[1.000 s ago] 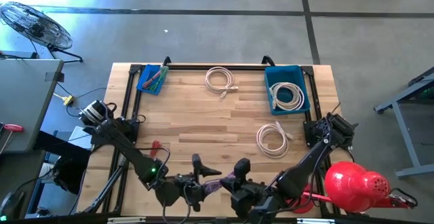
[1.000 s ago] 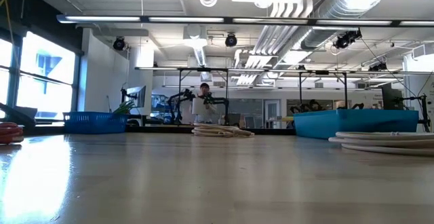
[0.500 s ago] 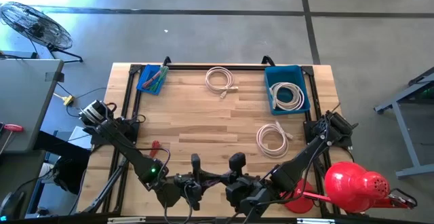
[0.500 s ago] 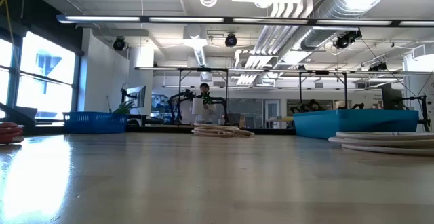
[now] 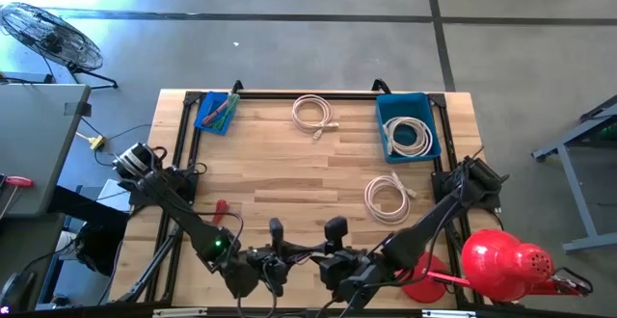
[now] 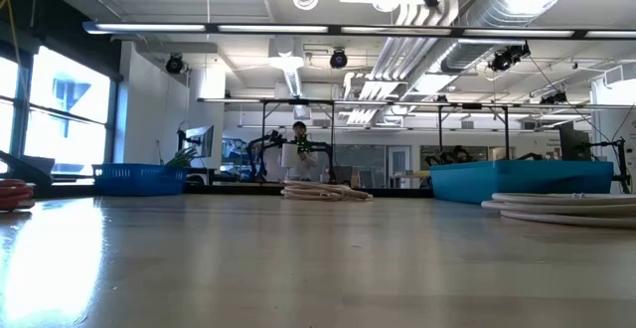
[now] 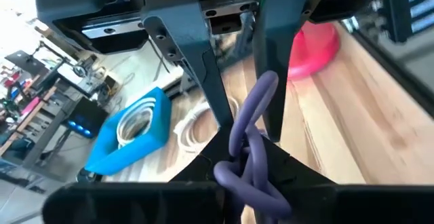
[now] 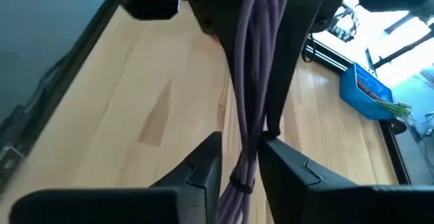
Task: Pick & Place USB Port
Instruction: Put the purple USB cable into the left blue bin
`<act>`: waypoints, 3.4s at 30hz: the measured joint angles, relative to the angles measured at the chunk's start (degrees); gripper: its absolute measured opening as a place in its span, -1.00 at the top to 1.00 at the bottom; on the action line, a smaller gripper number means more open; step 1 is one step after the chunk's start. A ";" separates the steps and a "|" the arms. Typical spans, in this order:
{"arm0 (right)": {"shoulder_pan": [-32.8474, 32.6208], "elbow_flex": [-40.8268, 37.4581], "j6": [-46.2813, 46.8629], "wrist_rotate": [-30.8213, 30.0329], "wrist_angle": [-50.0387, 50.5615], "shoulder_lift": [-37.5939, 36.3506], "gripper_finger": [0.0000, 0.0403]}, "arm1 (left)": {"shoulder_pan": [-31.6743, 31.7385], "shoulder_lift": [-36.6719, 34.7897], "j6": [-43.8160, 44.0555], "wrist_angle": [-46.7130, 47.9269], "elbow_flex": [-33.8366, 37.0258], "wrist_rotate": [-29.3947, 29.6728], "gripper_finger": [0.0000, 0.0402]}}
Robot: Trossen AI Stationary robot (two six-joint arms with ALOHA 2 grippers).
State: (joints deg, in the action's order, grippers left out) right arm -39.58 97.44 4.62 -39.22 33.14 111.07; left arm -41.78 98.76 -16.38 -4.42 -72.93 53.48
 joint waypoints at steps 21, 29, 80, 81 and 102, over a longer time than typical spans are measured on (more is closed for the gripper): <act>-1.47 -11.03 -11.76 -8.29 -20.51 0.11 0.55 | -0.37 -0.11 5.69 5.84 -0.02 1.13 0.89; -3.52 -11.04 -12.58 -13.24 -19.69 0.15 0.55 | -0.26 -0.26 5.95 6.46 -0.20 1.61 0.89; 14.17 -34.92 -10.88 25.77 -40.89 0.08 0.55 | 19.20 -16.61 63.56 94.08 1.28 2.19 0.89; 14.15 -35.18 -11.46 25.87 -41.07 0.07 0.55 | 21.41 -17.26 63.92 94.81 1.23 2.12 0.89; 20.74 -42.25 -15.19 28.11 -43.29 0.04 0.55 | 67.24 -22.35 40.41 86.78 3.43 -11.44 0.89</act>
State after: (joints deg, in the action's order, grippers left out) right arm -18.84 55.19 -10.57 -11.11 -10.15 111.11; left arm 25.46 76.41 24.03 82.36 -69.49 42.03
